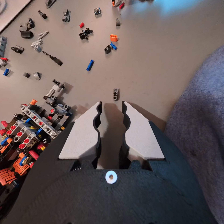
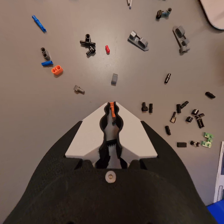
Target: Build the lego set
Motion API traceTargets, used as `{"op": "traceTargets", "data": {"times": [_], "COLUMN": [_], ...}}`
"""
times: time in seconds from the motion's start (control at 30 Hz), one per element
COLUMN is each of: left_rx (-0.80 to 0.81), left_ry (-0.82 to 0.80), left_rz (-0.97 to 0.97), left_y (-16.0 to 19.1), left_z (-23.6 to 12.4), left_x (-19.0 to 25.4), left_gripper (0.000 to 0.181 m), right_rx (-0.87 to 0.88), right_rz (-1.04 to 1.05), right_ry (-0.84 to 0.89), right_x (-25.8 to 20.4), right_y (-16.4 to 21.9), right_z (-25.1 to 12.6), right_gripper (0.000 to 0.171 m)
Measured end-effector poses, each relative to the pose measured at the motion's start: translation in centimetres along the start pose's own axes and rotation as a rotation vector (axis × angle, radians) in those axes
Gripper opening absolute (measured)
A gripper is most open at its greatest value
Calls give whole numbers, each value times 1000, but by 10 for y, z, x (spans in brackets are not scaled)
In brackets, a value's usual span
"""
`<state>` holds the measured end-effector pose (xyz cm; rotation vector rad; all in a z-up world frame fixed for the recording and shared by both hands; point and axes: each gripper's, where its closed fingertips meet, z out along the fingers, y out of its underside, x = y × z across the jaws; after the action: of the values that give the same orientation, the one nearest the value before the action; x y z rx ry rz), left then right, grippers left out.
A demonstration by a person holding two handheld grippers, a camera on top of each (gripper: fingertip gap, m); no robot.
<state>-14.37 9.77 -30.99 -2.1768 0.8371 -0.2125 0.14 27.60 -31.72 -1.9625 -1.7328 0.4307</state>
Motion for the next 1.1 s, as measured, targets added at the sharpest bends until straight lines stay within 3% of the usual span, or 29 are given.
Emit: {"op": "traceTargets", "data": {"times": [0.03,0.13,0.37,0.53,0.77,1.1], "left_rx": [7,44,158,246,396,510], "left_ry": [-8,-42,-104,-199,-257,-15], "left_rz": [4,25,87,73,-64,-282], "left_y": [-1,-9,-45,-72,-101,-117], "left_z": [0,-3,-5,-12,-36,-36], "left_x": [-1,-4,0,-14,-45,-40], "left_gripper": [31,30,30,30,24,9], "right_rx": [13,138,593,831,964,1012], "right_rz": [-1,47,188,404,543,526], "right_ry": [2,-74,-450,-739,-922,-944], "right_x": [-1,-21,-111,-128,-134,-138], "right_y": [-3,-29,-131,-181,-201,-201], "right_z": [-2,-13,-44,-57,-56,-57], "right_gripper": [4,4,4,3,3,3]}}
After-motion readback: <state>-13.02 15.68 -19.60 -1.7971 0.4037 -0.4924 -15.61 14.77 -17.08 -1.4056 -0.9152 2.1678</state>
